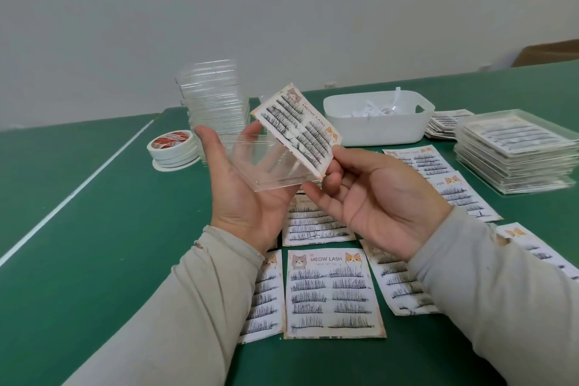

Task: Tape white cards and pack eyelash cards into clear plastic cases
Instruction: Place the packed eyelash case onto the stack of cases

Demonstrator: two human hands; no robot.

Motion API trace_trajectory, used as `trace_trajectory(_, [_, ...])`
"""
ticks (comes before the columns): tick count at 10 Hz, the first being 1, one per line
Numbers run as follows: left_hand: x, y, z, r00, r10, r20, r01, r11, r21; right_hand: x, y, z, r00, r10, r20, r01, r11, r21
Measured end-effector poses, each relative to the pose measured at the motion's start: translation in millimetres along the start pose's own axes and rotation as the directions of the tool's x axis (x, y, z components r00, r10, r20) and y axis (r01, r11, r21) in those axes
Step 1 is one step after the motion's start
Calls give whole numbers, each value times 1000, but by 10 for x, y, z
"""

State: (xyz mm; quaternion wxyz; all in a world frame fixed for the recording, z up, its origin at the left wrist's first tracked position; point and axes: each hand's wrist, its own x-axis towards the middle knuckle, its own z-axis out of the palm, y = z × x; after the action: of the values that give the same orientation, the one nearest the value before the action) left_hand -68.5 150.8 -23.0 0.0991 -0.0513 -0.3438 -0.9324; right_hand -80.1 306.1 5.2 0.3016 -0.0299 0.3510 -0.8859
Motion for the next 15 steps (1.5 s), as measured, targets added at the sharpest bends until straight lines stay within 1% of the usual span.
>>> trace_trajectory(2, [-12,12,18,1000,8,10,-9,998,60,9,-20,-20,1000,4,-13,-3,1000,13])
trace_trajectory(4, [-22,21,38,999,17,45,-24,986,166,2,-49,-15,999,-1,-32,1,1000,-11])
trace_trajectory(5, [-31,38,30,1000,5,10,-7,977,211,-1,-124,-17,999,-44,-22,44,999,22])
trace_trajectory(6, [-44,58,23,997,-55,-53,67,962,263,-7,-222,-25,989,-144,-20,144,989,37])
trace_trajectory(7, [-67,49,28,987,-138,-78,154,949,274,-10,-303,-33,967,-250,-48,253,966,48])
trace_trajectory(9, [-89,50,79,949,-312,-50,310,891,331,-27,-445,-99,933,-342,-115,354,929,105])
trace_trajectory(10, [-96,41,102,925,-380,-30,370,876,310,-24,-478,-126,922,-370,-111,380,921,82])
trace_trajectory(11, [-111,50,106,926,-377,21,370,917,150,-32,-485,-145,914,-405,-1,405,914,-32])
trace_trajectory(12, [-128,78,68,944,-319,87,321,947,-15,-57,-446,-135,897,-419,142,440,876,-195])
trace_trajectory(13, [-133,81,59,949,-272,159,283,958,-46,-64,-356,-110,881,-422,213,470,826,-310])
trace_trajectory(14, [-112,90,45,941,-273,197,285,958,-33,-62,-284,-107,869,-422,260,495,759,-422])
trace_trajectory(15, [-92,84,-5,932,-326,159,335,941,-37,-66,-241,-119,861,-407,305,508,703,-498])
